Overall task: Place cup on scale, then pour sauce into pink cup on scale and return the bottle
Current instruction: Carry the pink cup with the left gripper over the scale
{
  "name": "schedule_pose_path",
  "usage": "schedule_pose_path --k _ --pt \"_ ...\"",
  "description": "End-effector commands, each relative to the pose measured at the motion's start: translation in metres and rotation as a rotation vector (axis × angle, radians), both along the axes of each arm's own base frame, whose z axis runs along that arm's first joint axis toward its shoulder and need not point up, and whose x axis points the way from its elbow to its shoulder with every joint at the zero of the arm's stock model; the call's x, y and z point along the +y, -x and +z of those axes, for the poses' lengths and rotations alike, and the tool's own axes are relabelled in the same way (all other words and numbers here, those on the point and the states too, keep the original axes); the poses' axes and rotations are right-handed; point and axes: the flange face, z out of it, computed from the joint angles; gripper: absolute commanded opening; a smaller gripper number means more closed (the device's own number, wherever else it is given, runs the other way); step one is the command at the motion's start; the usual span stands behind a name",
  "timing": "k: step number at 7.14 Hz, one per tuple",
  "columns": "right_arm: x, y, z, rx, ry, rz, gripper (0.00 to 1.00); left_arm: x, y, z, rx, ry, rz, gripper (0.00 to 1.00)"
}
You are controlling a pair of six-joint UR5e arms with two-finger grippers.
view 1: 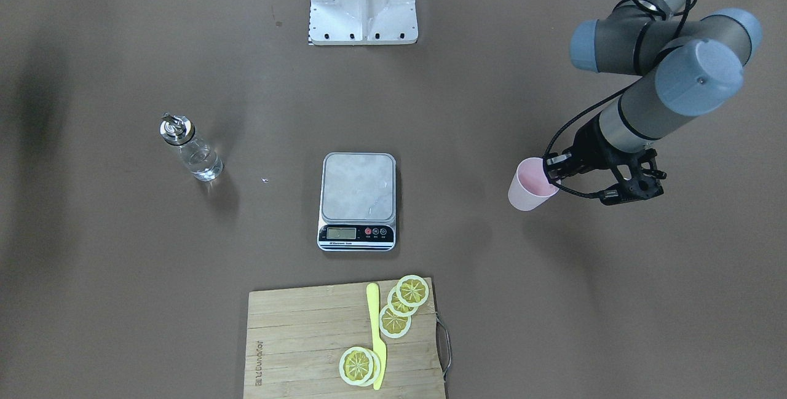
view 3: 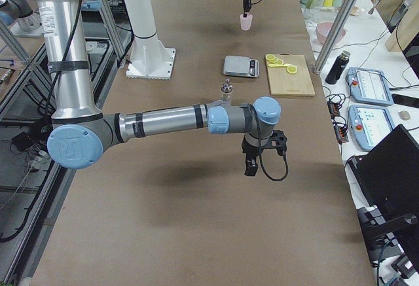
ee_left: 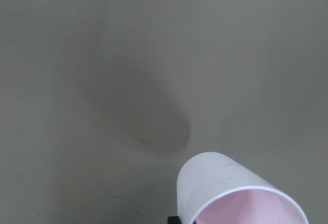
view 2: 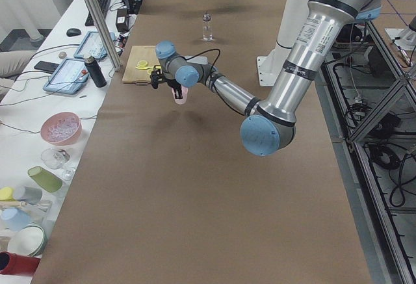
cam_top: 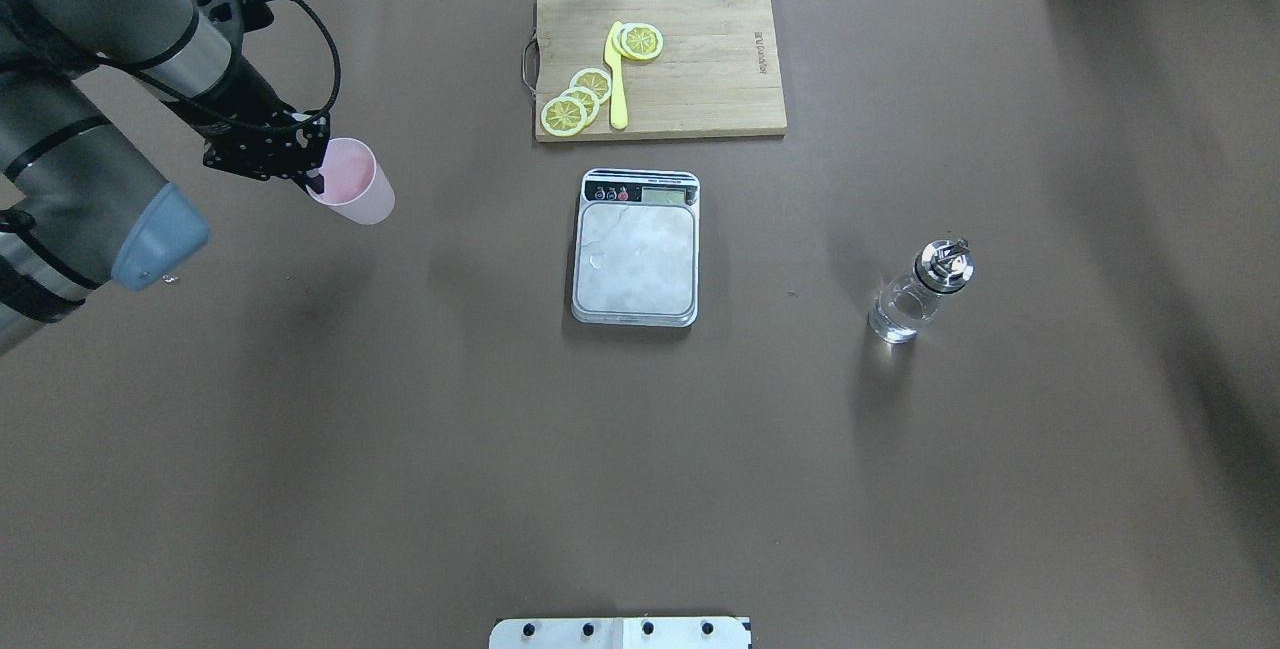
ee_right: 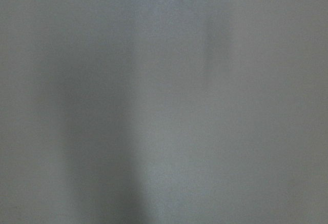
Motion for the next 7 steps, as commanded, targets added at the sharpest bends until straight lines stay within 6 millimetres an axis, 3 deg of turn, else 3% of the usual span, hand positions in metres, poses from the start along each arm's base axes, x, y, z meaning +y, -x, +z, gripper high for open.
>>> schedule_pose_path --k 1,3,5,7 --pt "0.0 0.0 0.0 0.0 -0.001 0.0 1.0 0.003 -0.032 -0.059 0.045 0.059 -0.042 0.0" --pt "0.001 0.0 0.0 -0.002 0.002 0.001 1.0 0.004 -0.047 -0.099 0.035 0.09 -0.062 0.0" --pt "0.001 0.0 0.0 -0.002 0.002 0.001 1.0 0.024 -0.092 -0.141 -0.034 0.085 -0.051 0.0" --pt "0.001 0.0 0.0 -0.003 0.002 0.001 1.0 0.041 -0.12 -0.165 -0.028 0.094 -0.032 0.0"
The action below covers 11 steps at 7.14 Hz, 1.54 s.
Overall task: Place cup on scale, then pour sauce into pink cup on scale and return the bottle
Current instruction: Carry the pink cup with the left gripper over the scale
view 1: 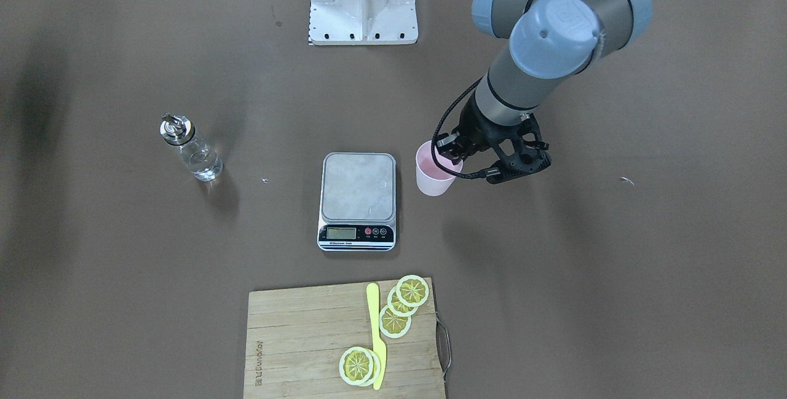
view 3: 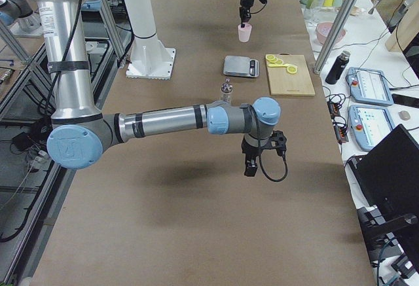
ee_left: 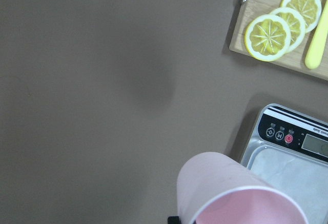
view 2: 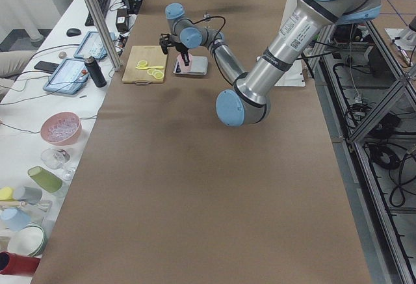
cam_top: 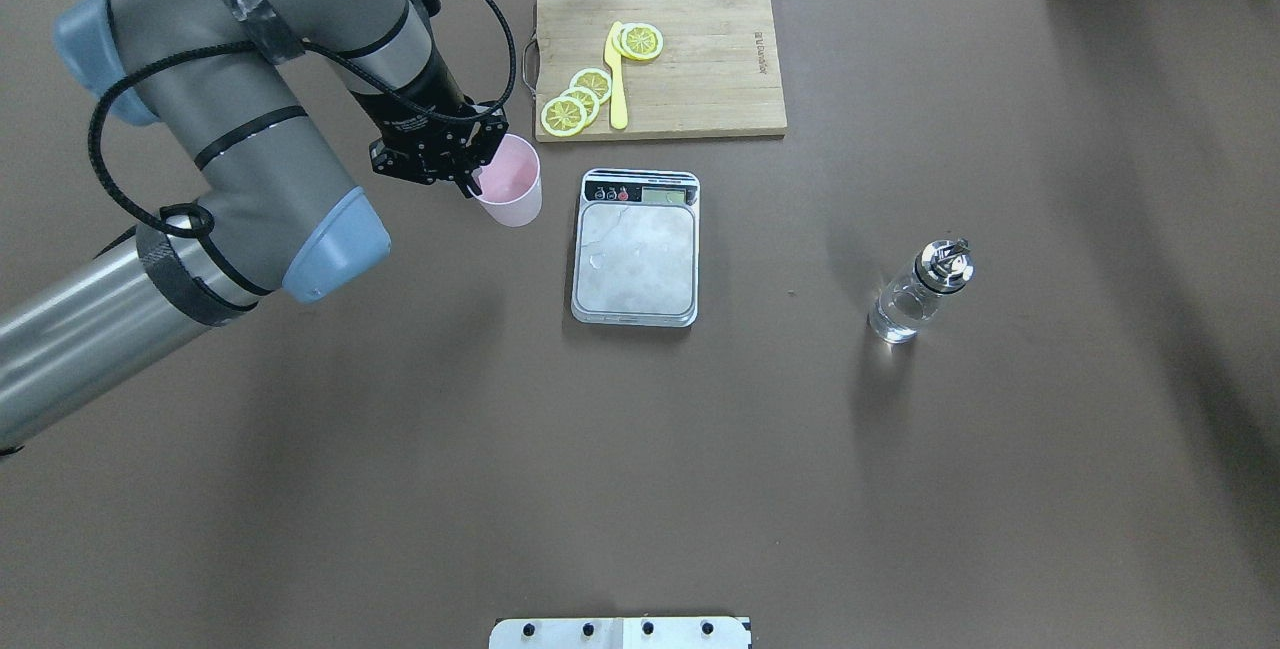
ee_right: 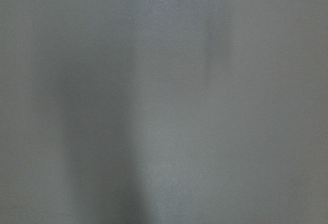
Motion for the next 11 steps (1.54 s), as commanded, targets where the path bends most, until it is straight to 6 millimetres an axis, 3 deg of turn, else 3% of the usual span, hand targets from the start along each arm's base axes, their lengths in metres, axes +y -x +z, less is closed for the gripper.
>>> schedule_pose_path --k 1,6,11 --pt "0.0 0.0 0.001 0.001 0.0 -0.001 1.0 0.02 -0.036 -0.02 -0.016 -0.008 0.014 0.0" --pt "-0.001 0.0 -0.001 -0.001 -0.002 -0.001 1.0 0.007 -0.088 -0.056 -0.026 0.014 0.029 0.0" --pt "-0.001 0.0 -0.002 0.0 -0.006 -0.001 1.0 0.016 -0.126 -0.05 -0.006 -0.075 0.033 0.0"
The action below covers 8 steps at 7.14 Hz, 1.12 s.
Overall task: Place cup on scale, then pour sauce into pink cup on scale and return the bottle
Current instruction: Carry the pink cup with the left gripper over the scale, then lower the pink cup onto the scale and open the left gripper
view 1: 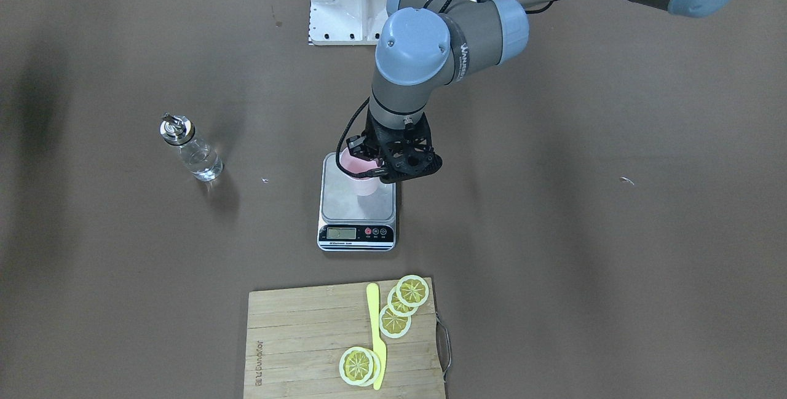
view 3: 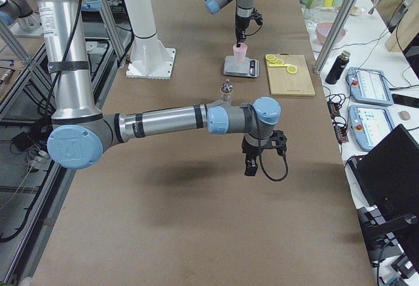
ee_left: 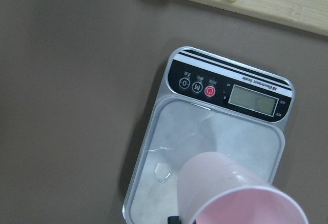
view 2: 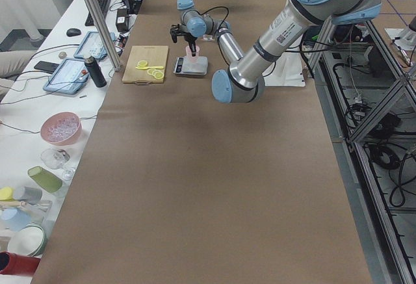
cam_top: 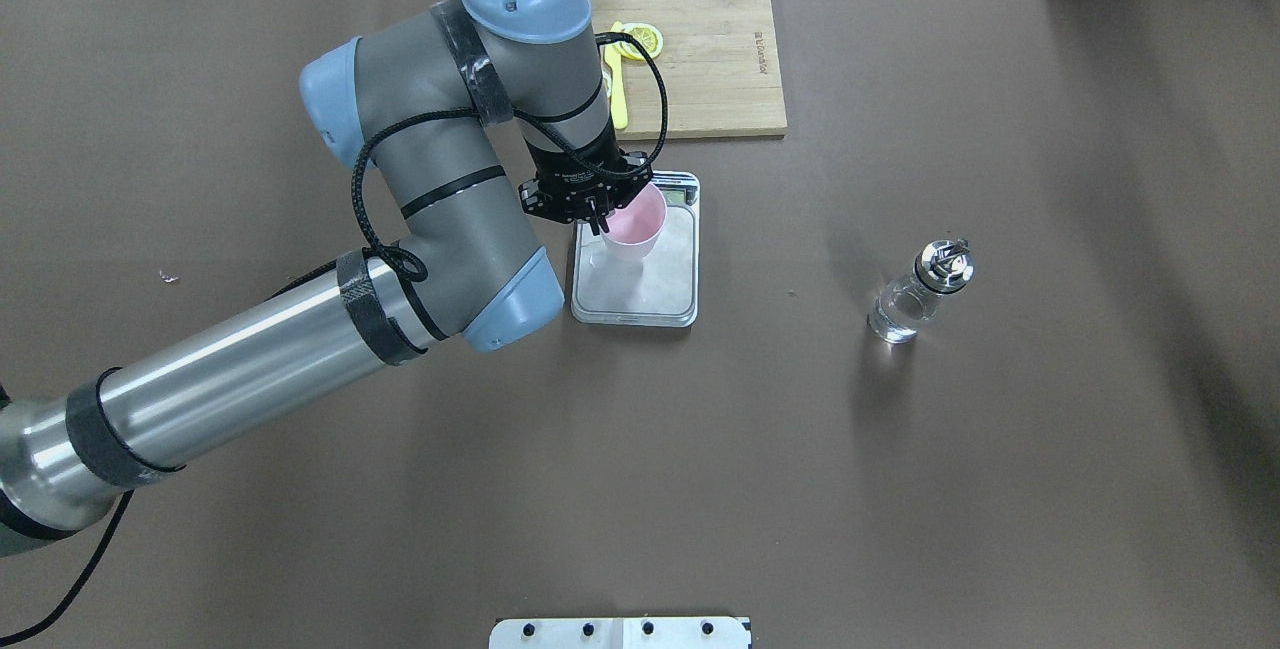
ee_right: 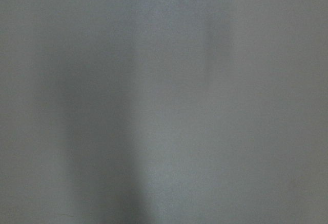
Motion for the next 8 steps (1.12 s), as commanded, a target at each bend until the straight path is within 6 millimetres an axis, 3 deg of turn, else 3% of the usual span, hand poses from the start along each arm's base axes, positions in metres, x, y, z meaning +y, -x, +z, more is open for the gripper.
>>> schedule_pose_path --k 1,4,5,7,8 --pt "0.0 0.0 -0.001 0.0 0.0 0.001 1.0 0.003 -0.011 0.006 0.016 -0.019 0.016 0.0" --pt "-0.001 0.0 -0.004 -0.001 -0.007 0.0 1.0 0.007 -0.015 0.008 0.011 -0.02 0.022 0.08" --pt "-0.003 0.001 -0.005 -0.002 -0.01 -0.002 1.0 0.007 -0.015 0.008 0.011 -0.02 0.022 0.18" --pt "-0.003 0.0 -0.006 -0.002 -0.012 0.0 1.0 0.006 -0.014 0.011 0.024 -0.064 0.014 0.96" --pt "-0.003 0.0 -0.007 -0.002 -0.013 0.0 1.0 0.008 -0.016 0.024 0.029 -0.093 0.004 0.97"
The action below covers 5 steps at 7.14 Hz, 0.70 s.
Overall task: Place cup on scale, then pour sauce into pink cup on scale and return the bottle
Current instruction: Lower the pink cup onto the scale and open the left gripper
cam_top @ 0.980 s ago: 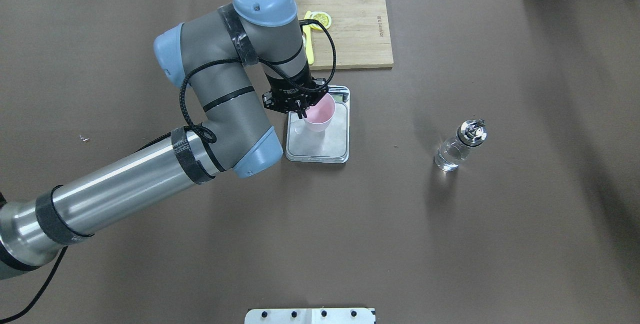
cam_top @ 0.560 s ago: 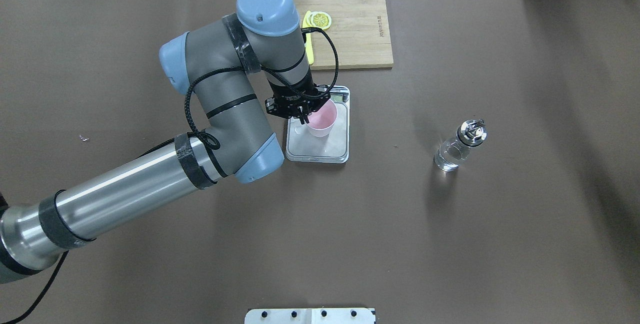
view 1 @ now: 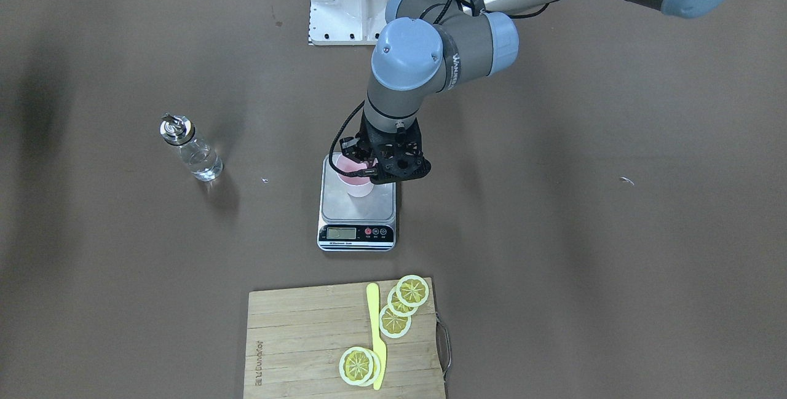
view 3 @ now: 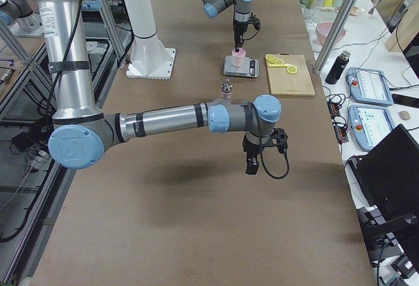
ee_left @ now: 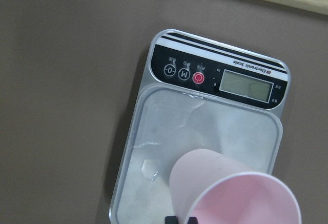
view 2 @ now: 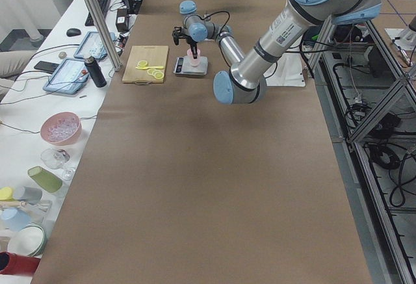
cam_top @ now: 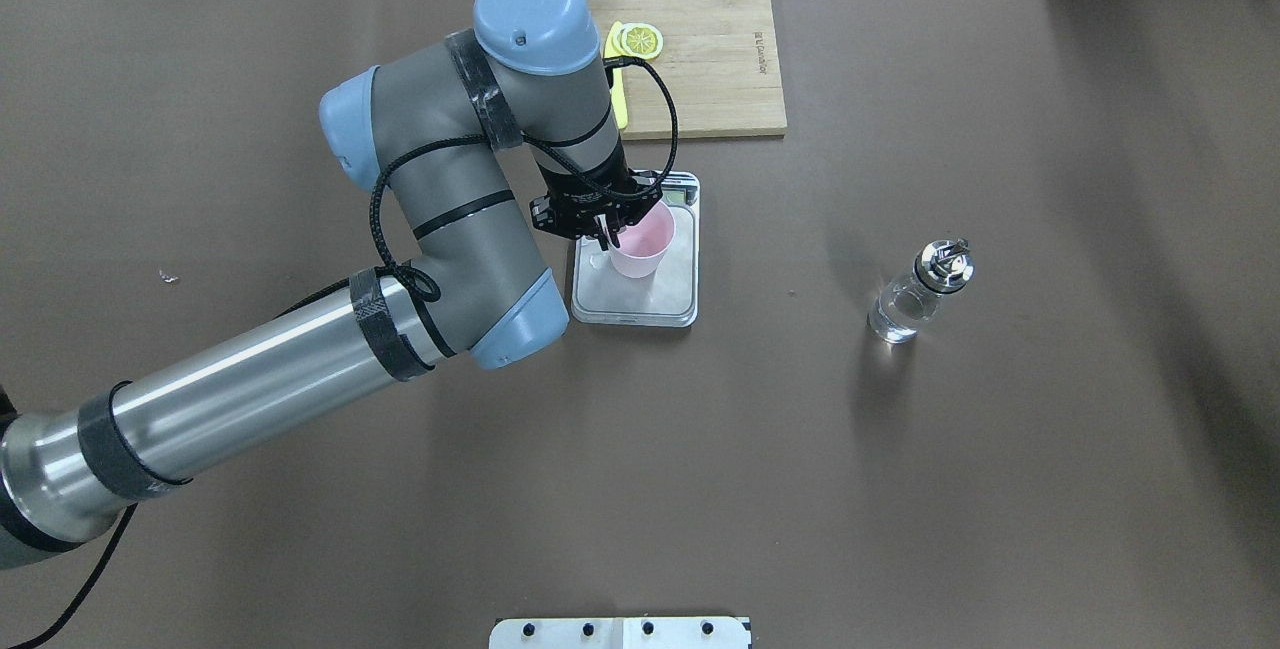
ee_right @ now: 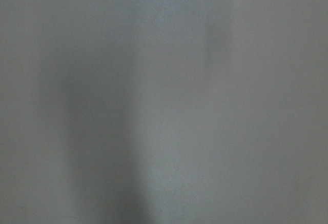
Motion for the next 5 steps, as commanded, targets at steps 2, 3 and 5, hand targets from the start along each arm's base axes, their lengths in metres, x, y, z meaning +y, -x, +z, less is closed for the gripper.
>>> schedule_pose_path --k 2,3,5 --pt "-0.003 0.0 -0.008 -0.004 -0.014 0.002 1.0 0.006 0.009 0.008 0.02 -0.066 0.003 0.97" --pt "-0.003 0.001 -0.019 -0.007 -0.035 0.0 1.0 0.013 0.019 0.017 0.025 -0.068 0.004 0.97" --pt "-0.003 0.002 -0.043 -0.015 -0.095 -0.01 1.0 0.016 0.048 0.028 0.034 -0.108 0.014 0.97"
